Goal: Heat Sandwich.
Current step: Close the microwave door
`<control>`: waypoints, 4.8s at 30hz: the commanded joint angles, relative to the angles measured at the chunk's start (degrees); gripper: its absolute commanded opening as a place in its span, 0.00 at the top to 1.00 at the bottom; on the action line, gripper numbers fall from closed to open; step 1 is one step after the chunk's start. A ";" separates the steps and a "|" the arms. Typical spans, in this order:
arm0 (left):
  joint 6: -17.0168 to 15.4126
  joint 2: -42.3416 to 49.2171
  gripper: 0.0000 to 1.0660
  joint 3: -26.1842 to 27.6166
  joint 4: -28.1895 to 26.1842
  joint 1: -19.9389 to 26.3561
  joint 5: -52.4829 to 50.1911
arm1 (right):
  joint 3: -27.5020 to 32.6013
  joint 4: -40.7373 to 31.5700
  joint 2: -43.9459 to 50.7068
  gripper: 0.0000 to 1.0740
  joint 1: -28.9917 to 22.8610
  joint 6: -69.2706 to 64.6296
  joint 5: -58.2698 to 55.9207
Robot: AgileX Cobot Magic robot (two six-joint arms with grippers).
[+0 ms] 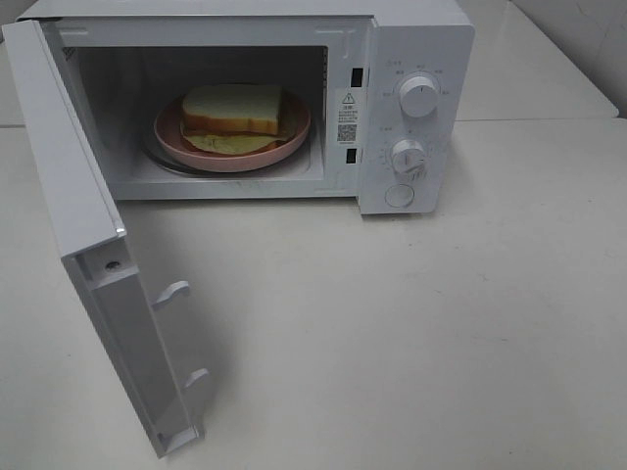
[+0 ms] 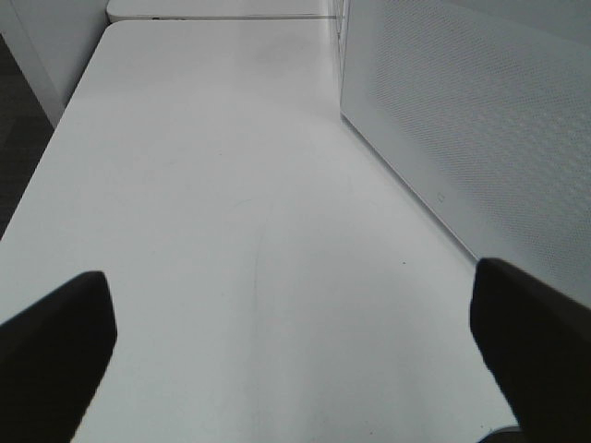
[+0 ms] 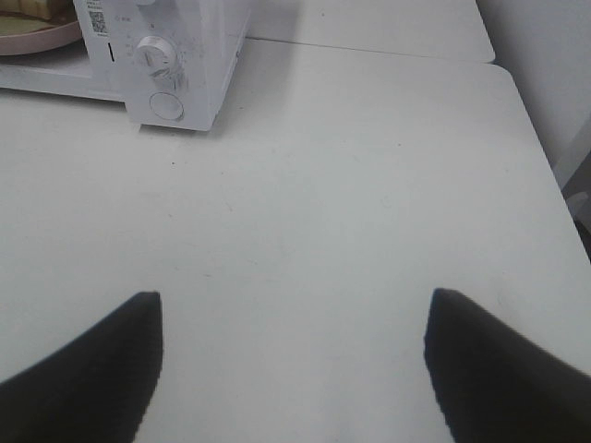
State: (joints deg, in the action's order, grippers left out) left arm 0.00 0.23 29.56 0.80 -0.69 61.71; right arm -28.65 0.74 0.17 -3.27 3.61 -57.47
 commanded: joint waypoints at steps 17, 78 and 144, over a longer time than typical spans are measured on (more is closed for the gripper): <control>0.00 0.52 0.06 0.00 0.11 0.11 -0.63 | 0.11 0.17 1.55 0.30 0.34 -0.57 0.40; 0.00 -40.74 1.00 -7.05 3.15 0.11 -44.18 | 0.11 0.17 1.55 0.30 0.34 -0.57 0.40; -7.10 -94.02 1.00 -1.03 3.15 -21.43 -111.21 | 0.11 0.17 1.55 0.30 0.34 -0.57 0.40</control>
State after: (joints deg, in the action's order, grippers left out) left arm -7.39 -93.39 27.27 6.19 -20.91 -49.62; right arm -28.65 0.74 0.17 -3.27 3.61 -57.47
